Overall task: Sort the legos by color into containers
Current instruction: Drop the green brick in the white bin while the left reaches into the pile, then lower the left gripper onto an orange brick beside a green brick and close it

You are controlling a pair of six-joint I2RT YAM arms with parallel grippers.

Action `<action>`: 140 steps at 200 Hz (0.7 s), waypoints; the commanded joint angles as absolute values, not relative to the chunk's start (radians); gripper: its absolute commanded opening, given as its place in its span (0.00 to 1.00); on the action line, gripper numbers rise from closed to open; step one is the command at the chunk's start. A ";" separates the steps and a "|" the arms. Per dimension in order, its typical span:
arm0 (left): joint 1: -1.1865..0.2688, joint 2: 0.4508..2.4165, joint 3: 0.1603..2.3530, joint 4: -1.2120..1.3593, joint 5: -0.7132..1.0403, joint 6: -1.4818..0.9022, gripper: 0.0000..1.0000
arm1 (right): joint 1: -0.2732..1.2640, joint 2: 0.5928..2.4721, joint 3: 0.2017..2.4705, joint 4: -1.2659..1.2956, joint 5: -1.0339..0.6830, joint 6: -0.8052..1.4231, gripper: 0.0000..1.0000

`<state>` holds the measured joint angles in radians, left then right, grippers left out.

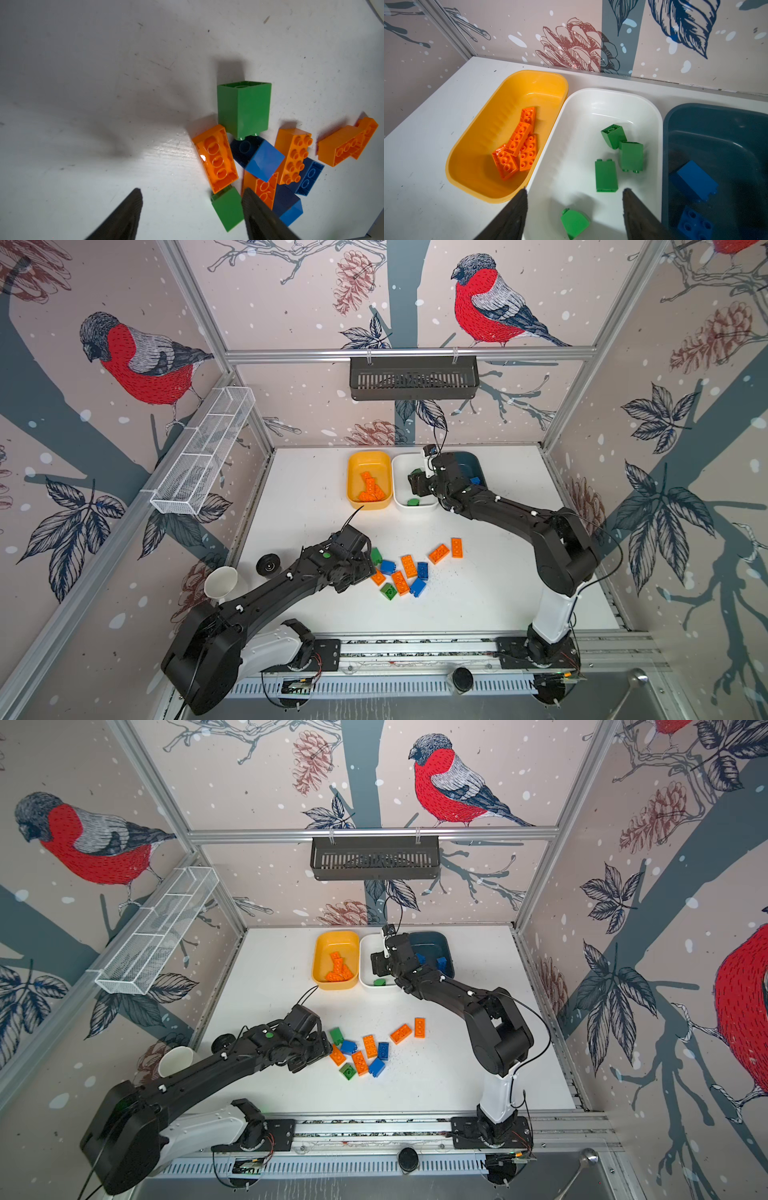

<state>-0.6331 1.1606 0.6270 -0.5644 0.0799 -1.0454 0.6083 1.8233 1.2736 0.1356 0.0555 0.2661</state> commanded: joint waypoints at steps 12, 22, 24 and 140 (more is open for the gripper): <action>-0.638 1.216 0.637 -0.491 0.142 -1.049 0.77 | 0.609 1.716 1.156 0.231 0.074 0.301 0.82; -0.638 1.237 0.640 -0.472 0.146 -1.042 0.77 | 0.610 1.682 1.104 0.268 0.076 0.296 0.88; -0.639 1.240 0.642 -0.469 0.146 -1.040 0.77 | 0.611 1.673 1.095 0.277 0.079 0.293 0.92; -0.690 1.401 0.725 -0.543 0.034 -1.015 0.56 | 0.615 1.523 0.907 0.311 0.216 0.276 1.00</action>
